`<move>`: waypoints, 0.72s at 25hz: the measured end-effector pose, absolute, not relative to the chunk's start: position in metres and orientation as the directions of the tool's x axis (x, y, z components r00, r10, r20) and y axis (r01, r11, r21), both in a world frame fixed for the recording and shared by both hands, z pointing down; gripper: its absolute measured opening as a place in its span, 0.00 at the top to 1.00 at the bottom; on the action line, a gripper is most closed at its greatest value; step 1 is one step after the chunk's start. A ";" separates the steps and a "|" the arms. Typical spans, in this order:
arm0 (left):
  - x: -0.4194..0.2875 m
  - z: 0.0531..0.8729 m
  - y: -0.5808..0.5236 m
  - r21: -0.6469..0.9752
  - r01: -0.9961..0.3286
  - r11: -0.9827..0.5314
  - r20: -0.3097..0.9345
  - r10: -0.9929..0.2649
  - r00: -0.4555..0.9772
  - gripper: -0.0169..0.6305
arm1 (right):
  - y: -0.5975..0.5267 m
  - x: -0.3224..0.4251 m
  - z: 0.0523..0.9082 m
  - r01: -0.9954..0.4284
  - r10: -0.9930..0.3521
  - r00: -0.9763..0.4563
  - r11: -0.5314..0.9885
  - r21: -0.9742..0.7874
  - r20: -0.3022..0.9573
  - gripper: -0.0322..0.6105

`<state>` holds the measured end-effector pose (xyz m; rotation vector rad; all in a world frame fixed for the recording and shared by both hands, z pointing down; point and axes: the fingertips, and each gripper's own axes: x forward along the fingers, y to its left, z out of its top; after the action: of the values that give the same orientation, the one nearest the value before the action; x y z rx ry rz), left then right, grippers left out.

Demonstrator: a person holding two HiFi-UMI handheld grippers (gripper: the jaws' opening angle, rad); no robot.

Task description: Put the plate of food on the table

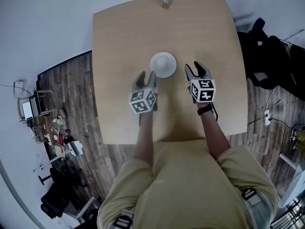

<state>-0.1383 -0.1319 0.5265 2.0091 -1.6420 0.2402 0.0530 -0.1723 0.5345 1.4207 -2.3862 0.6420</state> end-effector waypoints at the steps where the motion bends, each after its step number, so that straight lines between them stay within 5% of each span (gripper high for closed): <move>1: -0.135 0.515 -0.127 0.258 -0.957 -0.132 0.430 -0.872 0.236 0.69 | -0.169 0.057 0.522 -0.885 -0.772 -0.465 0.427 -0.187 0.434 0.67; 11: -0.092 0.426 -0.065 0.064 -0.974 -0.218 0.226 -0.947 0.227 0.79 | -0.100 0.084 0.430 -0.885 -0.864 -0.457 0.465 -0.012 0.213 0.90; 18: -0.074 0.406 -0.020 0.071 -0.974 -0.213 0.173 -0.959 0.223 0.91 | -0.055 0.091 0.394 -0.871 -0.865 -0.484 0.491 0.021 0.135 0.94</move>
<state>-0.0738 -0.0198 0.4058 2.3226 -1.8573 0.1368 0.0907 -0.0546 0.3935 1.5218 -2.6002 0.0761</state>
